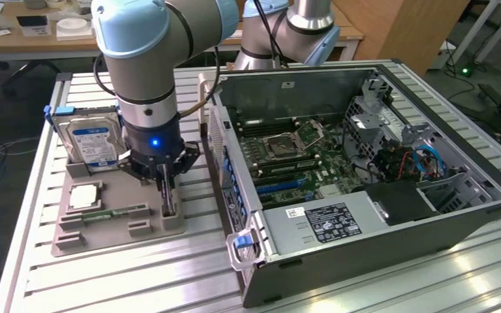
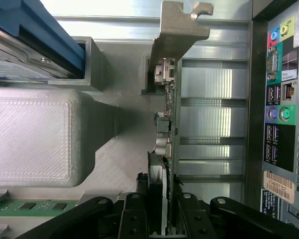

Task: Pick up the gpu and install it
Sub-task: 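Pick up the gpu and move the gpu toward the slot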

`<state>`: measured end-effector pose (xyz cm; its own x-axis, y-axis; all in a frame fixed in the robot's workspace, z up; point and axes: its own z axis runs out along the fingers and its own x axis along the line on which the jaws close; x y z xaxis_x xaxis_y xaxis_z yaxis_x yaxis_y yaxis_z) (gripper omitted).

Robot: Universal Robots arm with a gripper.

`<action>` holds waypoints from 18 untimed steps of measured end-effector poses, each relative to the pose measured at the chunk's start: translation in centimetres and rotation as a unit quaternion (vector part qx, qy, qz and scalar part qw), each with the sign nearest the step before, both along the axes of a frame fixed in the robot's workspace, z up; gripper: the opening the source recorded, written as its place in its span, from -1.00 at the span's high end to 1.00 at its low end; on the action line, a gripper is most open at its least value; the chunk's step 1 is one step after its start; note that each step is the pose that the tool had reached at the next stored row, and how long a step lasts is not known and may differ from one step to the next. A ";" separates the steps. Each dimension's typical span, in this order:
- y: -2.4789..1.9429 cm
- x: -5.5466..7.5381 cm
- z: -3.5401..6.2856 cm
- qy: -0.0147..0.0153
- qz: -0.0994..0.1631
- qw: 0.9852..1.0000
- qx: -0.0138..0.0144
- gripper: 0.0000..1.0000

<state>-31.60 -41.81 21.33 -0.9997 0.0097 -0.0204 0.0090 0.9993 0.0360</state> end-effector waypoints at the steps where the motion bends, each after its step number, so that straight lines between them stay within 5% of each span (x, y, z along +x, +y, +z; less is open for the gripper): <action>1: 0.01 0.0 0.03 0.000 0.000 1.000 0.000 0.45; 18: 0.00 0.0 4.79 0.000 0.000 1.000 0.000 0.45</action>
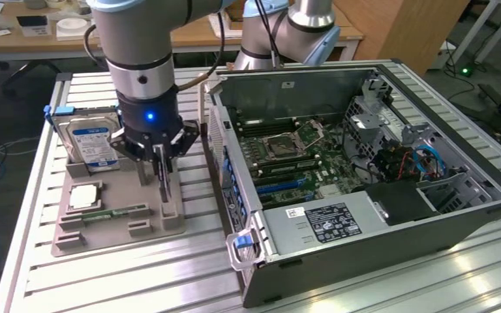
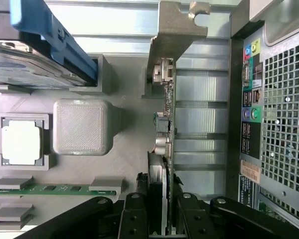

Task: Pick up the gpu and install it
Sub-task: 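Pick up the gpu and move the gpu toward the slot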

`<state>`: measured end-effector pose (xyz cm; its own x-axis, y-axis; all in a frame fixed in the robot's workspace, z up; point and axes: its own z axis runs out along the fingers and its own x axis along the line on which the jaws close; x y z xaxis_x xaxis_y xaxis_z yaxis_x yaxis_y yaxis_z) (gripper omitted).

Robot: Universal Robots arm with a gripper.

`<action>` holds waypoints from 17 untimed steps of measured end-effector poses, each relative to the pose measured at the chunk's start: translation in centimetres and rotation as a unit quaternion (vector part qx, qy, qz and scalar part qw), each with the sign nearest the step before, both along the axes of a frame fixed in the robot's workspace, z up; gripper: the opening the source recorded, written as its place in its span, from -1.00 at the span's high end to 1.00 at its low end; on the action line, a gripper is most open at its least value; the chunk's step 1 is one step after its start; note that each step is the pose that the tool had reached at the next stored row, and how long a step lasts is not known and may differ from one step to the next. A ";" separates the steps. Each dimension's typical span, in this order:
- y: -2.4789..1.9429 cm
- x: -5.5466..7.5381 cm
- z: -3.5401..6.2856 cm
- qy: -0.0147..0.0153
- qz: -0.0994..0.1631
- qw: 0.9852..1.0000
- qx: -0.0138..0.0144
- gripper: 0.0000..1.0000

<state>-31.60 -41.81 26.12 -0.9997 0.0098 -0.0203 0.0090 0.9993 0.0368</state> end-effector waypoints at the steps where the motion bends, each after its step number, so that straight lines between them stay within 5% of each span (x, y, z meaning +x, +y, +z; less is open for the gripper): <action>1: 0.00 0.0 0.26 0.000 0.000 1.000 0.000 0.45; 17: 0.00 0.0 4.66 0.000 0.000 1.000 0.000 0.45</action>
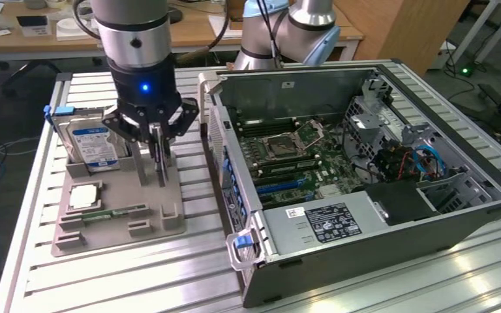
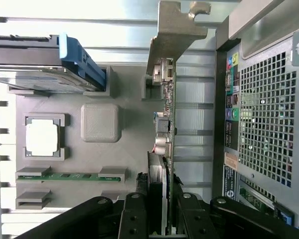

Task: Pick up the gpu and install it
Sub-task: 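Pick up the gpu and move the gpu toward the slot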

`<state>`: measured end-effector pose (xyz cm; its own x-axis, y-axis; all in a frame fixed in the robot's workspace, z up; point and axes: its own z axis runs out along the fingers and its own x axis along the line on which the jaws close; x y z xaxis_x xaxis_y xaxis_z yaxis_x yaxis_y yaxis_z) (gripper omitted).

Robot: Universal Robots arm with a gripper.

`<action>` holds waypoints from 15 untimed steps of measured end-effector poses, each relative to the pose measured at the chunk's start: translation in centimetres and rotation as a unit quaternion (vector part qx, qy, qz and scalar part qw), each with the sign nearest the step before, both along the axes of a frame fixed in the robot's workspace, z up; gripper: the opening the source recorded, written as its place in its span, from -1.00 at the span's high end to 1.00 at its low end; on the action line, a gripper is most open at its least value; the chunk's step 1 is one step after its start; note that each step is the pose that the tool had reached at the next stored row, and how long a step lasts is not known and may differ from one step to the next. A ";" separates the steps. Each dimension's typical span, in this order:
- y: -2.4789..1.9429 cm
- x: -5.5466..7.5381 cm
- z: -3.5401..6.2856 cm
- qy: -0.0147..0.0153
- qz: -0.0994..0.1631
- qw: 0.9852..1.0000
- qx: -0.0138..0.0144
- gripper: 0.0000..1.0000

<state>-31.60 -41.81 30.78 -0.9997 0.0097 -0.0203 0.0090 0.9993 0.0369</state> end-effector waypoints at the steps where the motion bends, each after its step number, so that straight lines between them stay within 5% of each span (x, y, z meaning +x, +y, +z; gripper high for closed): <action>1: 0.00 0.0 0.29 0.000 0.000 1.000 0.000 0.45; 15: 0.00 0.0 4.30 0.000 0.000 1.000 0.000 0.45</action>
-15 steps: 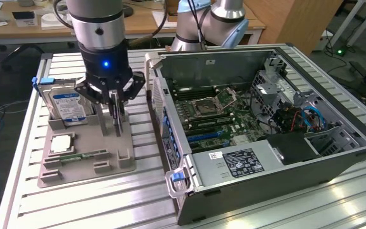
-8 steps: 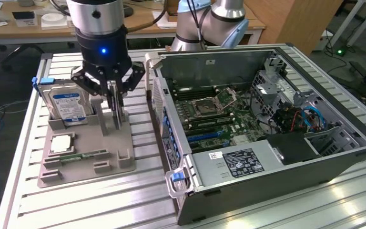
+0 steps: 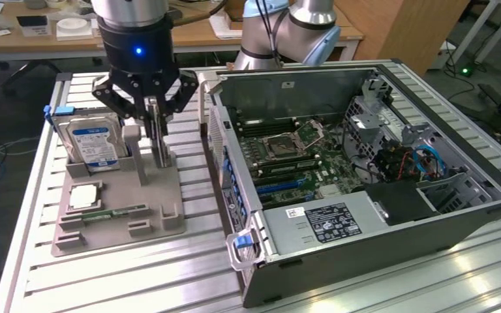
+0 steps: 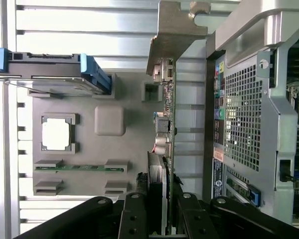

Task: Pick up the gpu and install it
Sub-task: 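Pick up the gpu and move the gpu toward the slot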

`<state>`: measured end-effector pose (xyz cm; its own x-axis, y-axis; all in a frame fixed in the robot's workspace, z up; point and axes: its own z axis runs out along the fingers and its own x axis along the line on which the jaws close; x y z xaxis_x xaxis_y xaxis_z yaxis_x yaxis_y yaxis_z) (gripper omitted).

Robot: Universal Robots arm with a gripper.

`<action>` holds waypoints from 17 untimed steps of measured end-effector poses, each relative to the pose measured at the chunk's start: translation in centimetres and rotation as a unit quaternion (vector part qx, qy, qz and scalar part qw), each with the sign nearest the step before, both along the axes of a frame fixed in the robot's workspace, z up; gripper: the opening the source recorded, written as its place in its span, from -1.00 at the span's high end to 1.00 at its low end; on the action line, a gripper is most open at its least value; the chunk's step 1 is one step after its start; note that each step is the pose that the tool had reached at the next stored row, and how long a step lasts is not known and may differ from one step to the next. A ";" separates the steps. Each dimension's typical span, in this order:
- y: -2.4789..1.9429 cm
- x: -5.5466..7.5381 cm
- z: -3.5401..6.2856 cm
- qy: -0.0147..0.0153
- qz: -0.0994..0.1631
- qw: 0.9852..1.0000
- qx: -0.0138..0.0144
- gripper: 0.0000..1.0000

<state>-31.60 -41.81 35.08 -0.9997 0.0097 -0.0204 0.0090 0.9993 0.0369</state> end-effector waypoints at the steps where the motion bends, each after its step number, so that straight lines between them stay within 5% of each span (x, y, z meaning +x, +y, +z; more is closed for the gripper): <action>1: 0.00 0.0 0.29 0.000 0.000 1.000 0.000 0.45; 17: 0.00 0.0 4.66 0.000 0.000 1.000 0.000 0.45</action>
<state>-31.60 -41.80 39.75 -0.9997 0.0097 -0.0204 0.0089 0.9993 0.0369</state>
